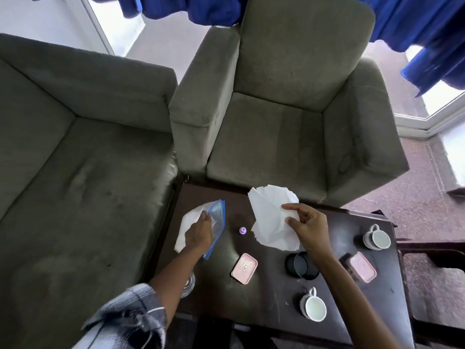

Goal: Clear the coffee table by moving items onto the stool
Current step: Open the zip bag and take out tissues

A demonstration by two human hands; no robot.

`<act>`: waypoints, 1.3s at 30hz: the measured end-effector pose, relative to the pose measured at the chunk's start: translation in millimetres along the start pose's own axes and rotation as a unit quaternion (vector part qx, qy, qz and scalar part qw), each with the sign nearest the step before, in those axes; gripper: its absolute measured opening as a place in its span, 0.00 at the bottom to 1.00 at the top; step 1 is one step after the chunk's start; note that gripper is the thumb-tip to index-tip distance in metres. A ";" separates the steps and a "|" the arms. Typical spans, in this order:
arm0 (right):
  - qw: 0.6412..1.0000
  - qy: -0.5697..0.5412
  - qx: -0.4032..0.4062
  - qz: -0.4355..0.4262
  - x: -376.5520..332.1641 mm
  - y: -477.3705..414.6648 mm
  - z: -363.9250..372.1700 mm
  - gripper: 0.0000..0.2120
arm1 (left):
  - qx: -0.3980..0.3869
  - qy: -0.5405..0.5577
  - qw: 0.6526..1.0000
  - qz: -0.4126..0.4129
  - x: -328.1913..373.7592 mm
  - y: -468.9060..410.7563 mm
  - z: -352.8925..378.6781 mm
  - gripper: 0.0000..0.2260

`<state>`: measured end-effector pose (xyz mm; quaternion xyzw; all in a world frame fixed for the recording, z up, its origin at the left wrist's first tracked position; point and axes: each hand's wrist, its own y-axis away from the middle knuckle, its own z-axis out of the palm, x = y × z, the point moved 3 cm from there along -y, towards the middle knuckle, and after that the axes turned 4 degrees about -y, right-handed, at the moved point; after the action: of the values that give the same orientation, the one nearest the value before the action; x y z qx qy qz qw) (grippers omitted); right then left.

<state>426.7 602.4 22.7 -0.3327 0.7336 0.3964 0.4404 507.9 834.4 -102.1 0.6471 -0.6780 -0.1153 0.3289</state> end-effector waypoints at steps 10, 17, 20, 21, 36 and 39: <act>0.998 0.054 0.005 0.038 64.7 -12.7 18.7 0.19 | -0.111 -0.027 0.993 -0.020 18.8 -32.3 93.0 0.26; 0.999 0.037 -0.013 0.032 52.0 3.5 7.8 0.20 | -0.032 0.334 0.940 -0.060 57.0 -11.1 54.3 0.15; 0.999 0.036 -0.013 0.005 30.6 13.6 -5.6 0.20 | 0.019 0.509 0.859 -0.059 87.2 36.6 8.1 0.10; 0.999 0.036 -0.012 -0.006 22.3 18.2 -10.5 0.21 | 0.021 0.524 0.851 -0.040 97.9 54.5 -3.8 0.10; 0.975 -0.204 0.051 -0.078 -45.5 75.4 -78.8 0.21 | 0.039 0.566 0.818 0.093 142.5 175.6 -57.6 0.04; 0.970 -0.228 0.045 -0.075 -45.2 77.0 -78.6 0.21 | 0.032 0.560 0.811 0.167 148.4 188.5 -61.3 0.09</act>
<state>349.8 575.7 109.5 -0.2674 0.6040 0.3939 0.6391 401.3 735.1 98.1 0.4865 -0.4773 0.3453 0.6452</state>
